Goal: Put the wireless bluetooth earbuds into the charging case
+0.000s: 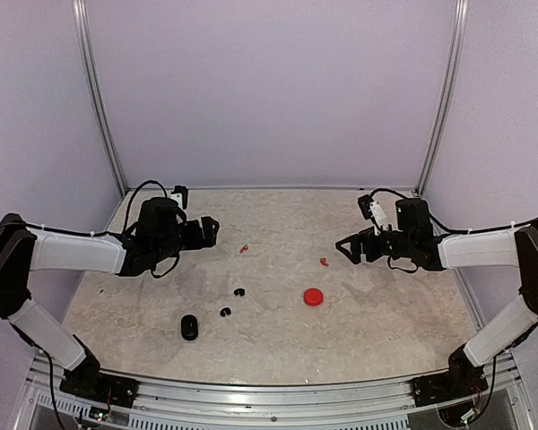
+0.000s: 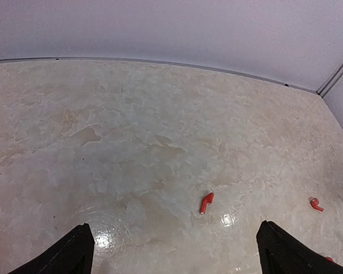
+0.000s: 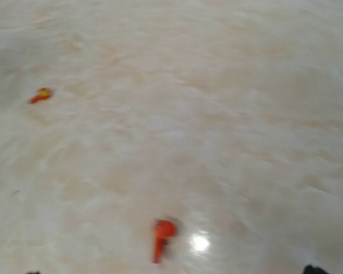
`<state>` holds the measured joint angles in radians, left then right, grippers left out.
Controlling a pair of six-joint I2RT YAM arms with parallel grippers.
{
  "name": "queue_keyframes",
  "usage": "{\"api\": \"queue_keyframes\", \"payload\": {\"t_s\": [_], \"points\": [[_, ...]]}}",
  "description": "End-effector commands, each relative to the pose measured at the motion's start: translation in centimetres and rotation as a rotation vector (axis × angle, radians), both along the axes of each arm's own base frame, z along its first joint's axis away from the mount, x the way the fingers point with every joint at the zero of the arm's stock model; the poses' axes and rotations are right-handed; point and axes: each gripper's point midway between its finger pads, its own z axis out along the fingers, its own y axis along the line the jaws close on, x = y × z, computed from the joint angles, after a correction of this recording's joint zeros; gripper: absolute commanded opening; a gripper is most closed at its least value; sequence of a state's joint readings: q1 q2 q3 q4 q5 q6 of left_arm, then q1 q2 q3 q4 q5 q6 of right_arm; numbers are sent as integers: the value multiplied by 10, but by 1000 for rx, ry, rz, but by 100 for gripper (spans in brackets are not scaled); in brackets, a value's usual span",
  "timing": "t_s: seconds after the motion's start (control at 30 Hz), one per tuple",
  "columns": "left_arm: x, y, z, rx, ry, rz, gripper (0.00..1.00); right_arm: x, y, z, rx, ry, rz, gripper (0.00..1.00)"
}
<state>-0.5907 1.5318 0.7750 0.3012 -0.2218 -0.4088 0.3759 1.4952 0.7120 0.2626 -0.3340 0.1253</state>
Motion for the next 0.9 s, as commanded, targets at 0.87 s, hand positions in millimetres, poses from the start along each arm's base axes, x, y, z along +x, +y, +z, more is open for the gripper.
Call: {"api": "queue_keyframes", "payload": {"t_s": [0.87], "points": [[-70,-14,99,-264,-467,-284,99,-86,86,-55,-310,-23,657,92]]}}
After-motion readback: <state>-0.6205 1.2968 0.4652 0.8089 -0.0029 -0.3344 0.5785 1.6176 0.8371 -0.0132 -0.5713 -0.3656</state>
